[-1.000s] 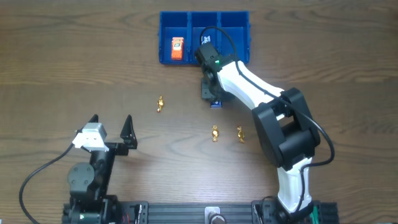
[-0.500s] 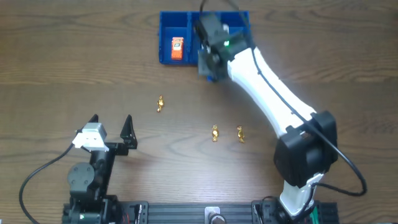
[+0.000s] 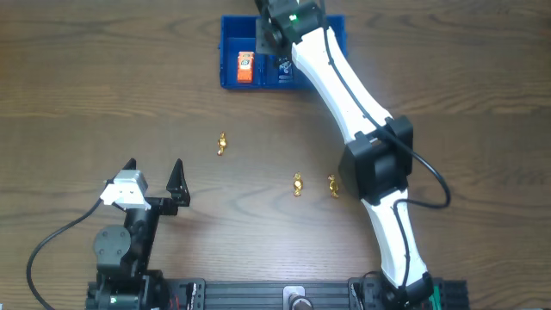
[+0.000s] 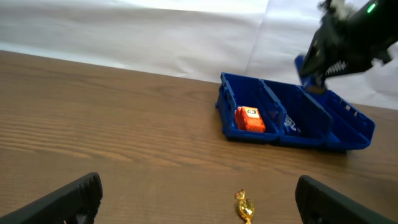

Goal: Sort Candies Into Trays

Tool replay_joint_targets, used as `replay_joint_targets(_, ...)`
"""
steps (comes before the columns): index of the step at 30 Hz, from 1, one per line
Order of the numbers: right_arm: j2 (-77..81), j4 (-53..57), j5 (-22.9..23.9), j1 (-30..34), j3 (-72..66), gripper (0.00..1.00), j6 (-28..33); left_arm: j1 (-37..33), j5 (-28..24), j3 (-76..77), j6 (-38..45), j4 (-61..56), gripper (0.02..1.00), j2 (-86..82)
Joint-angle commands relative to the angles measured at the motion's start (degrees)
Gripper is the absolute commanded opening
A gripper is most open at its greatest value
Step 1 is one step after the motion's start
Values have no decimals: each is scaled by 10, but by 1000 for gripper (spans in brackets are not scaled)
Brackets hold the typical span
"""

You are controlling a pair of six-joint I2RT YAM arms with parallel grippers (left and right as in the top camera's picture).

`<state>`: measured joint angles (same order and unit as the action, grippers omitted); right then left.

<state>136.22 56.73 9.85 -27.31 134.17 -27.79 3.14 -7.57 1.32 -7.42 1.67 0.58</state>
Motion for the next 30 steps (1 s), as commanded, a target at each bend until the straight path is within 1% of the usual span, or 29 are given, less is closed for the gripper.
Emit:
replay_joint_targets(1,3,-5,6,14,21,191,13,-2,-10,-10,6,20,998,-4)
replay_joint_targets(4,8,-7,8,14,21,196,28,-2,-10,-10,6,20,996,-4)
replay_joint_targets(15,31,-9,26,18,21,202,28,-2,-10,-10,6,20,998,-4)
replay_joint_targets(22,37,-11,26,18,21,270,28,-2,-10,-10,6,20,998,-4)
replay_joint_targets(24,39,-11,26,18,21,340,28,-2,-10,-10,6,20,998,-4)
replay_joint_targets(26,41,-11,26,18,21,522,28,-2,-10,-10,6,20,998,-4)
replay_joint_targets(30,40,-13,25,18,21,805,28,-2,-10,-10,6,20,996,-4)
